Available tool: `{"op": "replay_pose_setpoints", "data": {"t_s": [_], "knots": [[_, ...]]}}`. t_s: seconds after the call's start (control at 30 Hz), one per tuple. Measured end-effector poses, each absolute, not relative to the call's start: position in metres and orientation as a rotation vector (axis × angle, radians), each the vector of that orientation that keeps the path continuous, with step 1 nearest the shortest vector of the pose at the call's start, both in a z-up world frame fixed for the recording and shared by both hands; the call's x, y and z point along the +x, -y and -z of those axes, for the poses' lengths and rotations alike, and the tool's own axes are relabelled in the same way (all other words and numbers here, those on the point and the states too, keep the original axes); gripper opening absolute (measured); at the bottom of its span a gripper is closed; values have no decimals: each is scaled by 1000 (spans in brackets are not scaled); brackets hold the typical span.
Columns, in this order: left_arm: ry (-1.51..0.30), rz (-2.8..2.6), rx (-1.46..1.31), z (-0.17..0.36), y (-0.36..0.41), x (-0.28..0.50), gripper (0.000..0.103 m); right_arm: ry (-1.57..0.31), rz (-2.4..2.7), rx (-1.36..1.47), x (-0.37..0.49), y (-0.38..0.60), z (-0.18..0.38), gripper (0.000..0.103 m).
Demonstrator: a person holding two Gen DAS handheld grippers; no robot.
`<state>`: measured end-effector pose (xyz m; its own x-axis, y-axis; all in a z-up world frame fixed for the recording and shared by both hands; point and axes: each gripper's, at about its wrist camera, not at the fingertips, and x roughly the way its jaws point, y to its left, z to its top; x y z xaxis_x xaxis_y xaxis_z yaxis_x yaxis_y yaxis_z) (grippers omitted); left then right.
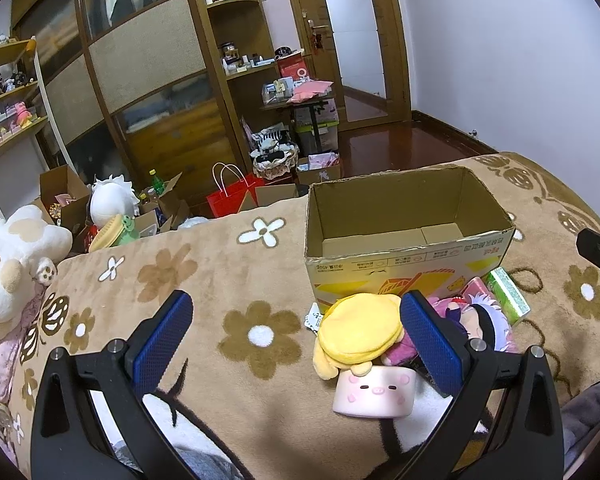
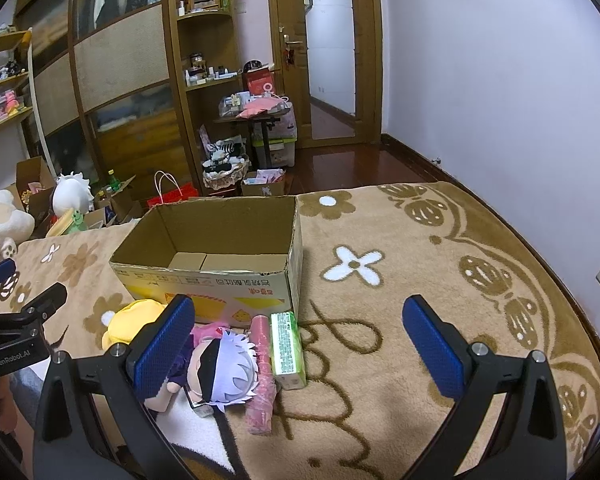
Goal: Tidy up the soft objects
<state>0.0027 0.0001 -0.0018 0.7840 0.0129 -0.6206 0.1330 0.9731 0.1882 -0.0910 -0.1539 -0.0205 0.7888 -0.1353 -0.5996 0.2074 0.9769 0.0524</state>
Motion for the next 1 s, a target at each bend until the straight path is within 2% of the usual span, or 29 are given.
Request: {"op": "replay_pose_setpoints", "data": {"t_s": [1.0], "knots": [[-666, 65, 229, 3, 0, 2, 102, -631, 187, 117, -92, 155, 17, 103]]}}
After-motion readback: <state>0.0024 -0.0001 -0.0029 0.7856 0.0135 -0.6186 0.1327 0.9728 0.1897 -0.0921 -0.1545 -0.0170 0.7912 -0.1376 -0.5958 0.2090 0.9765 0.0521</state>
